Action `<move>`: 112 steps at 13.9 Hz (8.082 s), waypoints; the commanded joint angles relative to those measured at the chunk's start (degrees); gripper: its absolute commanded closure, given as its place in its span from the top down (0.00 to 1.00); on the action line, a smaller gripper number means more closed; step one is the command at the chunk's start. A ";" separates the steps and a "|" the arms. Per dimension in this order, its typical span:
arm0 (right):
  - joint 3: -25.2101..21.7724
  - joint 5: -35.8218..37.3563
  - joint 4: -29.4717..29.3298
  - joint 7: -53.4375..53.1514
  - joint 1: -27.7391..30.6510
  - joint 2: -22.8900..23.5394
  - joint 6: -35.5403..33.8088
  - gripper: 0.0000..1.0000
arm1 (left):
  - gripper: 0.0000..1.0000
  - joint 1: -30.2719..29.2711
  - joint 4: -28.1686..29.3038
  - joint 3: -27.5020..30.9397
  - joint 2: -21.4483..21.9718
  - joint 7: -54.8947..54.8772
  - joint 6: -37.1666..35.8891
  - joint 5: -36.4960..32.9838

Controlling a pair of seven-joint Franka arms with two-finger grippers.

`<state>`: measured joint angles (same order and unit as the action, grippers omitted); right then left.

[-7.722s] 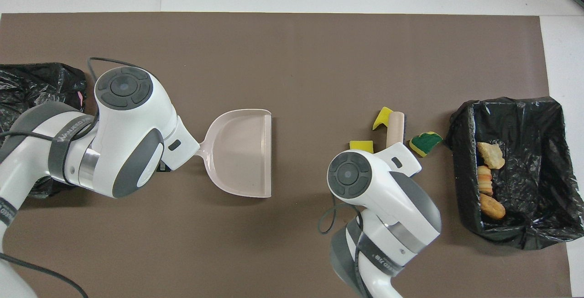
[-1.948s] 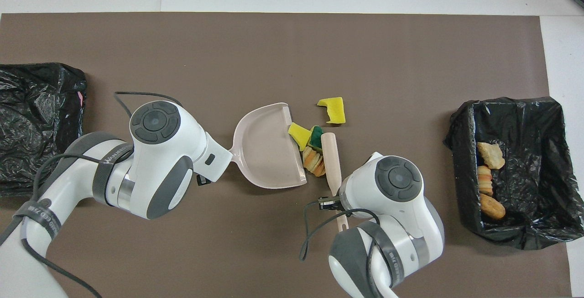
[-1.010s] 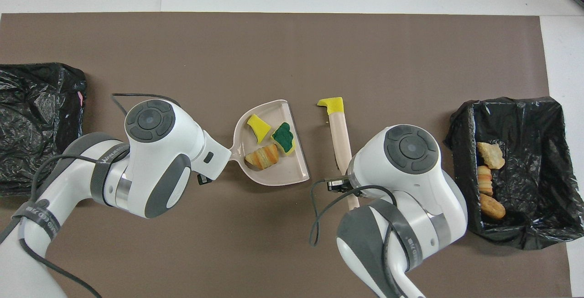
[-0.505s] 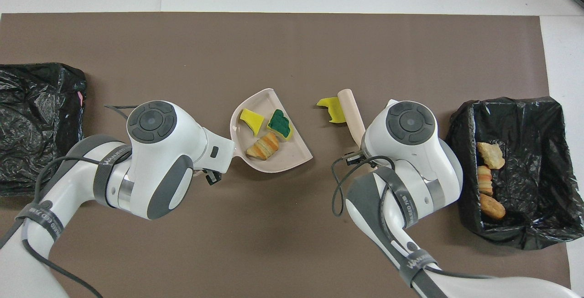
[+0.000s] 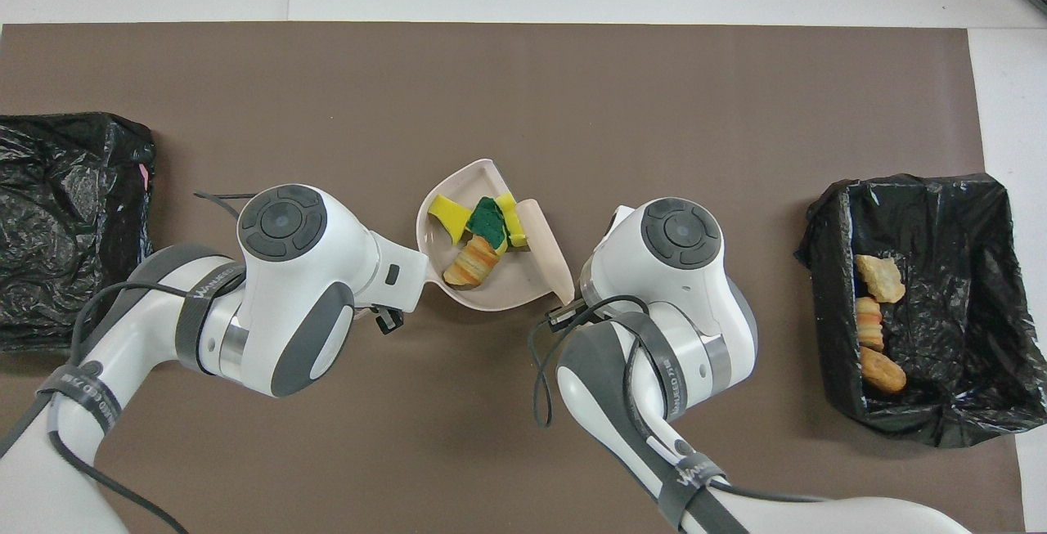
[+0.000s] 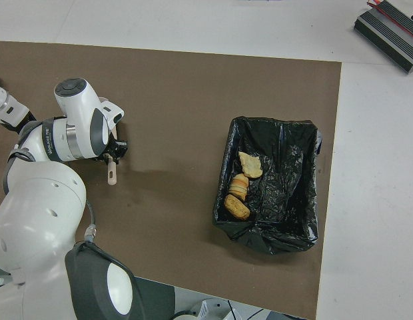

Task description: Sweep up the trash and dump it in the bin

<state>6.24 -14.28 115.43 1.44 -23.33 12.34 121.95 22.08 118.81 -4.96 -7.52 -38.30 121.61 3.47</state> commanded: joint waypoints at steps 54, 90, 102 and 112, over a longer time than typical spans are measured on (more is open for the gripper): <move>0.62 14.81 -17.25 1.35 18.64 -9.35 -27.46 1.00 | 0.00 -52.34 -30.48 1.09 -1.27 -47.05 -30.29 -36.93; -7.03 11.82 -26.22 1.02 24.21 -10.58 -32.21 1.00 | 0.00 -28.07 -26.89 -0.49 5.05 -10.52 -30.02 -26.08; -7.03 11.82 -26.22 1.02 24.21 -10.58 -32.21 1.00 | 0.00 -3.90 -17.93 -0.58 5.24 42.30 -21.36 -2.08; -7.03 11.82 -26.22 1.02 24.21 -10.58 -32.30 1.00 | 0.00 6.84 -13.18 -0.58 -5.83 56.14 -3.06 1.01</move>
<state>-1.17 -1.50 89.07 3.42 0.37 2.17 89.35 28.76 103.33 -6.66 -13.88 17.89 116.12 3.33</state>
